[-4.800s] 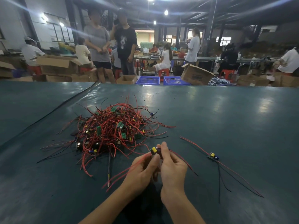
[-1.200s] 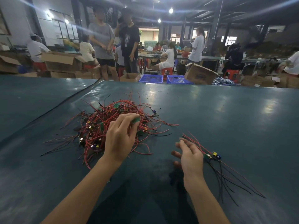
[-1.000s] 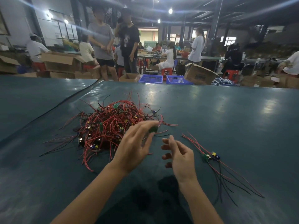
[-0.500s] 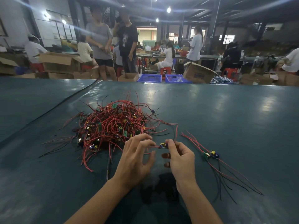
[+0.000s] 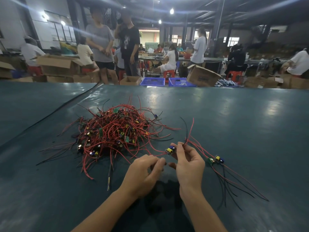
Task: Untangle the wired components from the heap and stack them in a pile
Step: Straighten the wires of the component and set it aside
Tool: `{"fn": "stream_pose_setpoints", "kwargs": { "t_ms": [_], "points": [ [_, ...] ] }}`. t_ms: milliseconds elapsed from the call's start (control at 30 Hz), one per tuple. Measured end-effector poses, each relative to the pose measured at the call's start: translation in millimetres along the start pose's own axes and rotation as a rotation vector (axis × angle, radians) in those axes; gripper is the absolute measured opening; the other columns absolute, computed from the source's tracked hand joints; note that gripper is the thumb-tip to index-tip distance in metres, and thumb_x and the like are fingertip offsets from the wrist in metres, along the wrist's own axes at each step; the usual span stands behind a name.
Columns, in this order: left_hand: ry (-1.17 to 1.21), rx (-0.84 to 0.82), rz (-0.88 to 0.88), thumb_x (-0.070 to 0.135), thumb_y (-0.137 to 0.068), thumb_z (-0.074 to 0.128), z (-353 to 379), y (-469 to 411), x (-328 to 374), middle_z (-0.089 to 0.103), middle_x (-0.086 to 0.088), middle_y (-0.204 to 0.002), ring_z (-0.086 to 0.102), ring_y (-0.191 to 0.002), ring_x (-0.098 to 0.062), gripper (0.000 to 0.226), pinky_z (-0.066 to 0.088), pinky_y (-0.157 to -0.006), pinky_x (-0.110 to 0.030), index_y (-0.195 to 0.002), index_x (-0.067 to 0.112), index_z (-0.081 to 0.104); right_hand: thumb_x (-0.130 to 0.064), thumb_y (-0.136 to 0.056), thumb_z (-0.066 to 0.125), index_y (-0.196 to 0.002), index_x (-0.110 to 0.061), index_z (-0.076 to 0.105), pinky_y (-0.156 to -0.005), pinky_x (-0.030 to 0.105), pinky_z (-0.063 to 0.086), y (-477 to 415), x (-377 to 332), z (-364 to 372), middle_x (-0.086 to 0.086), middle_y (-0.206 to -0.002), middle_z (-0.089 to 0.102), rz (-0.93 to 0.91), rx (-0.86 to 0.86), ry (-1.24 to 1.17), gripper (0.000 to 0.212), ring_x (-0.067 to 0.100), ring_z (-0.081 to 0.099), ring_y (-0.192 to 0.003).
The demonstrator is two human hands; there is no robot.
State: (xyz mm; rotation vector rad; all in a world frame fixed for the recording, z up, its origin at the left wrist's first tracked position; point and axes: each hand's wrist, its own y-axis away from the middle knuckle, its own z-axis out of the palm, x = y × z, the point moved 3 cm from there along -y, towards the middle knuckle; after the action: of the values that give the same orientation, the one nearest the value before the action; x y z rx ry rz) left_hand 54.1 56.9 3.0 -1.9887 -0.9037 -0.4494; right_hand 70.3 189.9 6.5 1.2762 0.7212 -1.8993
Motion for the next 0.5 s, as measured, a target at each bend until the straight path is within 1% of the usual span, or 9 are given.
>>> {"fn": "stream_pose_setpoints", "kwargs": {
  "t_ms": [67, 100, 133, 200, 267, 300, 367, 400, 500],
  "points": [
    [0.353, -0.063, -0.276, 0.053, -0.097, 0.042, 3.5, -1.7, -3.8, 0.071, -0.001, -0.077, 0.063, -0.069, -0.023, 0.052, 0.052, -0.067, -0.036, -0.08, 0.014, 0.072, -0.014, -0.094, 0.062, -0.09, -0.011, 0.069, -0.052, 0.023, 0.055, 2.6, 0.7, 3.2, -0.003, -0.086, 0.077, -0.007, -0.052, 0.013, 0.009, 0.009, 0.072, -0.08],
    [0.476, -0.058, -0.36, 0.051, -0.093, 0.046, 4.5, -3.1, -5.1, 0.072, -0.006, -0.081, 0.065, -0.071, -0.03, 0.046, 0.052, -0.068, -0.038, -0.082, 0.015, 0.073, -0.014, -0.094, 0.063, -0.09, -0.011, 0.071, -0.054, 0.025, 0.057, 3.6, 1.5, 4.5, -0.002, -0.086, 0.077, -0.011, -0.08, 0.026, 0.009, 0.01, 0.072, -0.081],
    [0.549, -0.036, -0.408, 0.049, -0.088, 0.051, 4.8, -4.1, -5.9, 0.073, -0.007, -0.083, 0.064, -0.07, -0.03, 0.038, 0.053, -0.067, -0.035, -0.084, 0.018, 0.073, -0.014, -0.093, 0.064, -0.089, -0.011, 0.072, -0.056, 0.026, 0.058, 4.4, 2.5, 5.7, -0.002, -0.086, 0.077, -0.012, -0.105, 0.038, 0.009, 0.011, 0.073, -0.081],
    [0.631, 0.032, -0.456, 0.048, -0.081, 0.059, 4.0, -4.5, -7.3, 0.073, -0.003, -0.085, 0.063, -0.067, -0.018, 0.026, 0.053, -0.063, -0.026, -0.087, 0.027, 0.074, -0.014, -0.092, 0.066, -0.088, -0.014, 0.074, -0.056, 0.026, 0.058, 6.1, 4.0, 7.4, -0.002, -0.085, 0.077, -0.013, -0.142, 0.06, 0.008, 0.011, 0.073, -0.08],
    [0.671, 0.091, -0.485, 0.049, -0.076, 0.064, 3.1, -4.1, -10.2, 0.073, -0.001, -0.082, 0.062, -0.065, -0.009, 0.025, 0.05, -0.059, -0.02, -0.085, 0.029, 0.074, -0.016, -0.091, 0.067, -0.087, -0.016, 0.075, -0.054, 0.023, 0.056, 8.1, 4.5, 9.2, -0.001, -0.084, 0.077, -0.015, -0.179, 0.065, 0.009, 0.011, 0.072, -0.078],
    [0.702, 0.115, -0.505, 0.048, -0.075, 0.065, 3.0, -3.9, -11.6, 0.073, -0.002, -0.081, 0.063, -0.065, -0.009, 0.025, 0.052, -0.06, -0.021, -0.085, 0.027, 0.075, -0.016, -0.091, 0.068, -0.087, -0.017, 0.075, -0.053, 0.022, 0.055, 9.4, 4.5, 10.4, 0.0, -0.082, 0.076, -0.018, -0.201, 0.066, 0.009, 0.011, 0.072, -0.077],
    [0.794, 0.151, -0.562, 0.044, -0.076, 0.067, 2.3, -4.1, -13.2, 0.073, -0.009, -0.085, 0.066, -0.072, -0.015, 0.027, 0.056, -0.067, -0.03, -0.09, 0.023, 0.077, -0.015, -0.09, 0.068, -0.085, -0.018, 0.076, -0.052, 0.023, 0.055, 11.8, 4.4, 12.7, 0.001, -0.08, 0.076, -0.025, -0.243, 0.079, 0.01, 0.012, 0.073, -0.075],
    [0.83, 0.167, -0.584, 0.043, -0.076, 0.067, 1.6, -4.3, -13.8, 0.074, -0.01, -0.086, 0.065, -0.072, -0.015, 0.027, 0.056, -0.066, -0.03, -0.092, 0.022, 0.077, -0.014, -0.09, 0.068, -0.084, -0.019, 0.076, -0.051, 0.024, 0.055, 13.0, 4.3, 13.6, 0.001, -0.08, 0.076, -0.027, -0.257, 0.093, 0.011, 0.012, 0.073, -0.075],
    [0.866, 0.204, -0.614, 0.039, -0.073, 0.07, -0.7, -4.1, -14.5, 0.073, -0.004, -0.083, 0.063, -0.065, -0.009, 0.027, 0.049, -0.053, -0.018, -0.09, 0.02, 0.077, -0.012, -0.089, 0.069, -0.084, -0.02, 0.076, -0.052, 0.027, 0.057, 15.1, 4.1, 14.1, 0.0, -0.079, 0.076, -0.027, -0.264, 0.115, 0.012, 0.012, 0.072, -0.074]
  ]
}}
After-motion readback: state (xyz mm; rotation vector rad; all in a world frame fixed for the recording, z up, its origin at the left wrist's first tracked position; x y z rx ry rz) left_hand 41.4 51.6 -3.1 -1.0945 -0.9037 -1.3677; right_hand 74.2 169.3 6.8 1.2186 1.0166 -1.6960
